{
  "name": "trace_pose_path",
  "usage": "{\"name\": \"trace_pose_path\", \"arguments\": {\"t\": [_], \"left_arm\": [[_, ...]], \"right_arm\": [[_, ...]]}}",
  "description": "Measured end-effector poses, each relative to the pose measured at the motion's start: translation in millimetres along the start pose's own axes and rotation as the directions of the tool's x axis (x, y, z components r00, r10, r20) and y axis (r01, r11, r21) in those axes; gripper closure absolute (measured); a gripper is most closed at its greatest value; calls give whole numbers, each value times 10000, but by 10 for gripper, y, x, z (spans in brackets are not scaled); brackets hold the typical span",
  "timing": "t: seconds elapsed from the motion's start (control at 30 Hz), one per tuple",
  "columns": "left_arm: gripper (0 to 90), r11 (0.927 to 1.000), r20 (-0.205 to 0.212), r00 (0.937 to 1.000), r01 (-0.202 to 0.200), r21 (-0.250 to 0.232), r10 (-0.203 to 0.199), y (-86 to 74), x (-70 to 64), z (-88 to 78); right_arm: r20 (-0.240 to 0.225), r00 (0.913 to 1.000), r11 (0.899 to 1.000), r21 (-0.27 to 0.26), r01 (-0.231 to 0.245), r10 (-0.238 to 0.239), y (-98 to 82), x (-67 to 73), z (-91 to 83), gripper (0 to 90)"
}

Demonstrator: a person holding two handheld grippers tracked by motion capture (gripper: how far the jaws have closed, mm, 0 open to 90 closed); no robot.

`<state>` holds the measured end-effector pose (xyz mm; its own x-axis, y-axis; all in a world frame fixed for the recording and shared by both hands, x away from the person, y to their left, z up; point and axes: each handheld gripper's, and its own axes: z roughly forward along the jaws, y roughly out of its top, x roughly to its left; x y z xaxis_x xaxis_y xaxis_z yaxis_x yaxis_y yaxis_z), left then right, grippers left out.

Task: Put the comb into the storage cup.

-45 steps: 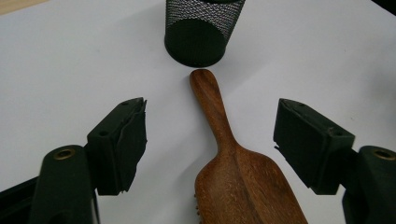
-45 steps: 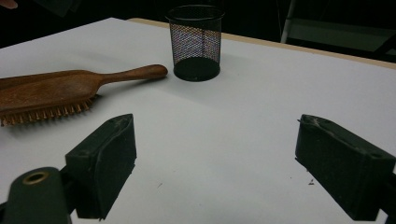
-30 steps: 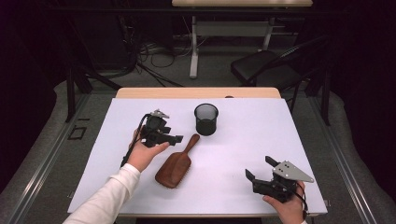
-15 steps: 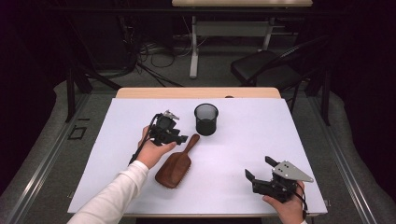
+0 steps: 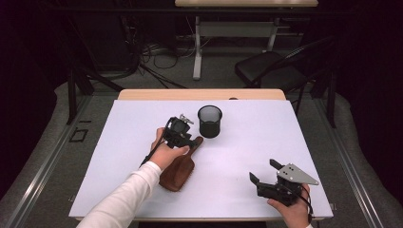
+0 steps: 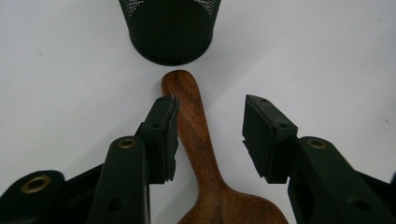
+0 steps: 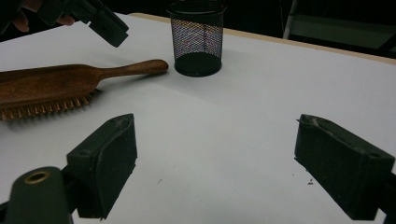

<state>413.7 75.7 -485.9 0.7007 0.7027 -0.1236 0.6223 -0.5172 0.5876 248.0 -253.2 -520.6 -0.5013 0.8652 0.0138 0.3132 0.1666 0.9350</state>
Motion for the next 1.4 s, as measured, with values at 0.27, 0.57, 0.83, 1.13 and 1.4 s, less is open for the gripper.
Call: {"name": "trace_pose_path", "arguments": {"t": [0.27, 0.57, 0.83, 1.13, 1.4], "left_arm": [[615, 9998, 261, 9996, -130, 173, 125, 30, -67, 115], [728, 9985, 131, 9999, 48, 544, -56, 67, -61, 248], [845, 9958, 28, 10000, 26, 911, -28, 82, -77, 346], [895, 9918, -136, 9999, 71, 1278, -54, 88, -96, 439], [898, 9894, -281, 9995, 185, 1442, -146, 91, -71, 471]], "right_arm": [[20, 10000, 10000, 39, -15, 15, -4, -3, 1, 129], [20, 10000, 10000, 97, 3, -4, -7, -8, 1, 133], [21, 10000, 9999, 125, -23, 23, -12, -13, 8, 137], [4, 10000, 9999, 135, -30, 30, -14, -20, 7, 139], [18, 10000, 9999, 156, -19, 19, -13, -22, 5, 140]]}}
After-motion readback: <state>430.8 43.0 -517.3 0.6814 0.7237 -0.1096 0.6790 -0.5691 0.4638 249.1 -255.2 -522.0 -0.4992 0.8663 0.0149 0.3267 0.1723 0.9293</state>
